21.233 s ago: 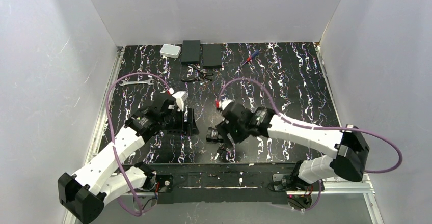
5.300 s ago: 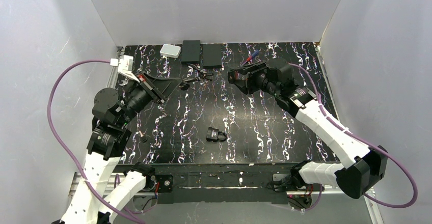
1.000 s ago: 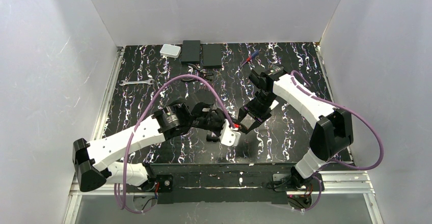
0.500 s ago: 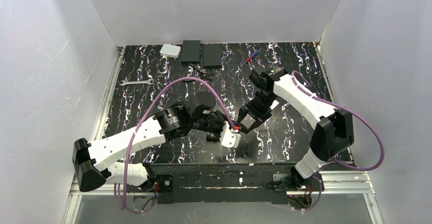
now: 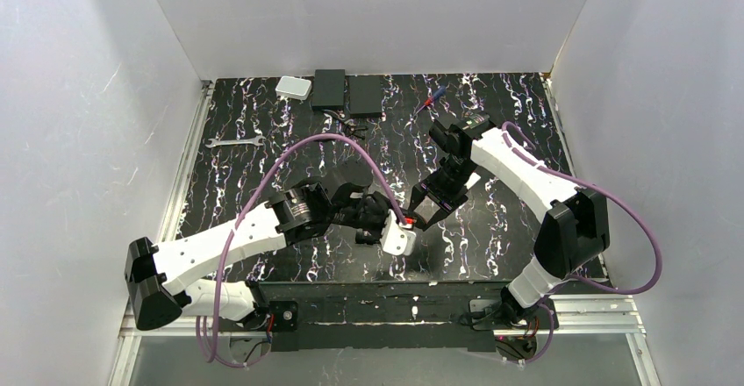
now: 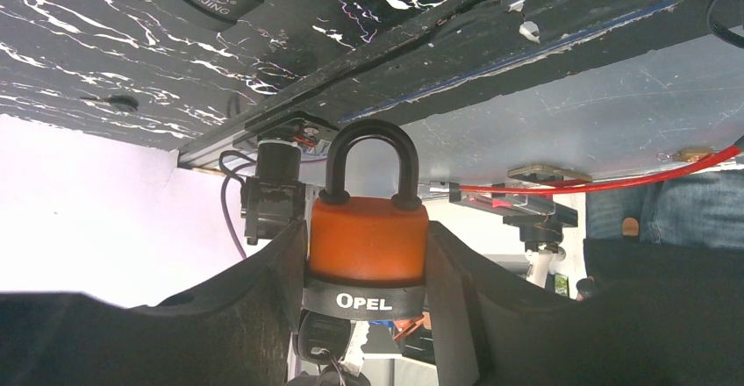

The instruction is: Unlock with the key

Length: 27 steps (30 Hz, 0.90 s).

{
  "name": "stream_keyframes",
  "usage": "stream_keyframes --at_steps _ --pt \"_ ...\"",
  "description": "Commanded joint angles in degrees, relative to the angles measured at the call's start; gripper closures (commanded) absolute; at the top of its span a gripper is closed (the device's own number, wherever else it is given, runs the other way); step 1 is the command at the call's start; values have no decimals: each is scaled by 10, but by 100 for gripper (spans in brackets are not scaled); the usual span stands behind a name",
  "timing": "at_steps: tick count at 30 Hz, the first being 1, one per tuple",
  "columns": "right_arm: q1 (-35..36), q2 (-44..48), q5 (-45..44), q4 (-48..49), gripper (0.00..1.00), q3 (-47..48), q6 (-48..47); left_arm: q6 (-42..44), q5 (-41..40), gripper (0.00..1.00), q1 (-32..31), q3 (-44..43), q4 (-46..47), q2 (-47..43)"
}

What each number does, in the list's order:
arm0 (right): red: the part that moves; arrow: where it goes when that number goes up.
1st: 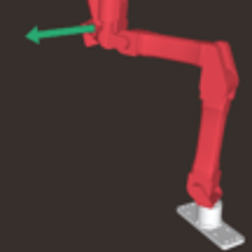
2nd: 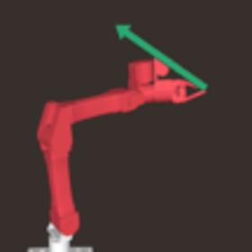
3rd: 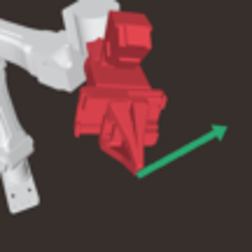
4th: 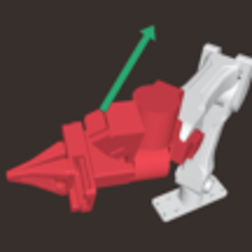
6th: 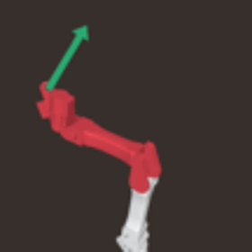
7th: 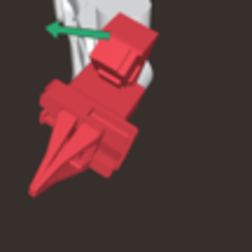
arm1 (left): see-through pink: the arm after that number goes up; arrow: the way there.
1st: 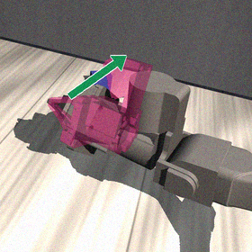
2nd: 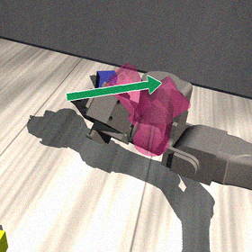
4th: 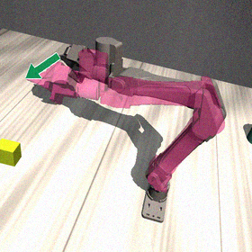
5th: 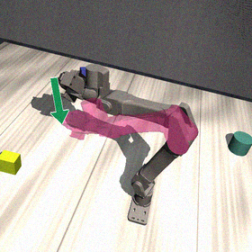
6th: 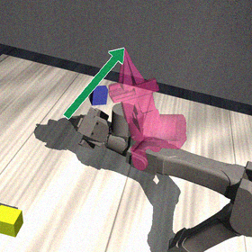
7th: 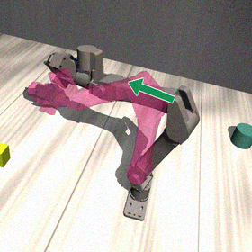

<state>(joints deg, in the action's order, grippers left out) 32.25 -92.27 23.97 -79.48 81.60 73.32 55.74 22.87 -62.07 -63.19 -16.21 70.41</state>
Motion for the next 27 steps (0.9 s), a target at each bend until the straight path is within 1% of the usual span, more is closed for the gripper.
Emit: stream_keyframes --at_steps 1,15,27 --pt "-3 26 13 -22 99 -2 5 -2 -5 100 -4 8 16 -4" --pt "-3 28 15 -22 99 -6 6 -4 -11 100 -4 28 18 -14" --pt "-3 25 19 -21 99 -6 4 -16 -21 100 -5 24 45 2"
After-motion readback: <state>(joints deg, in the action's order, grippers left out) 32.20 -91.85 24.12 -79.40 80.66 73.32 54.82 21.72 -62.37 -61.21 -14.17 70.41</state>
